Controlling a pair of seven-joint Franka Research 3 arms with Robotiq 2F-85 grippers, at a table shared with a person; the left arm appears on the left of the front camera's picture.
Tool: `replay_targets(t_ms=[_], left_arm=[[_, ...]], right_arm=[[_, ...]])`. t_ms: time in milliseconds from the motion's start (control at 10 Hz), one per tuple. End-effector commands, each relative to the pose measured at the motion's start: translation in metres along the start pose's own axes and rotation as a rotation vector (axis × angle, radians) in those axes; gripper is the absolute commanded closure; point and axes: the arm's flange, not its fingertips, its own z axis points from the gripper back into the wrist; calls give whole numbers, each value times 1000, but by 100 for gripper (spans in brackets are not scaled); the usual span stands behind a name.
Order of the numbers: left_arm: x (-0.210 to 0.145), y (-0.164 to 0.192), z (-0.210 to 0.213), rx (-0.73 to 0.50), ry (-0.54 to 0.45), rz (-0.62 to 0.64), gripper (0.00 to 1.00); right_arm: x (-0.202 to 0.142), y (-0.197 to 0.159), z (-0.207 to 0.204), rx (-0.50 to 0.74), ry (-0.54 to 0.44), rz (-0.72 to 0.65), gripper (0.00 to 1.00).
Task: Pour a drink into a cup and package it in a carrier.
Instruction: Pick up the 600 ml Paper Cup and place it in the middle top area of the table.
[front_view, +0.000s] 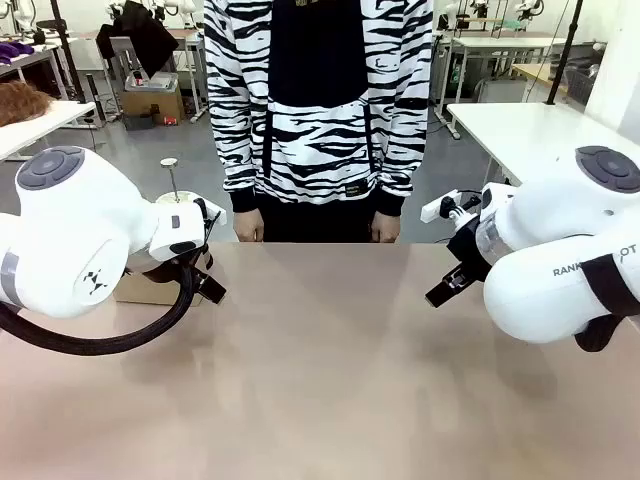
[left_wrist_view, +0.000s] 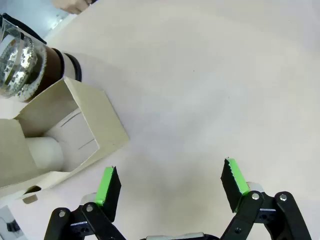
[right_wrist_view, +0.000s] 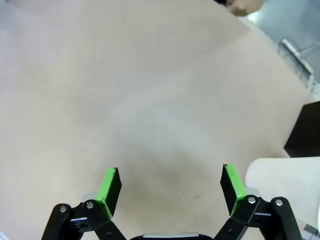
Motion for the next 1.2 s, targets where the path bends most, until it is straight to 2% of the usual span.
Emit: replay_targets(t_ms=[0, 900, 1100], left_arm=[[0, 0, 0, 0, 0, 0, 0], [0, 0, 0, 0, 0, 0, 0], [0, 0, 0, 0, 0, 0, 0]], right_arm=[[0, 0, 0, 0, 0, 0, 0], [0, 0, 0, 0, 0, 1, 0], [36, -18, 47, -37, 7, -26, 0]])
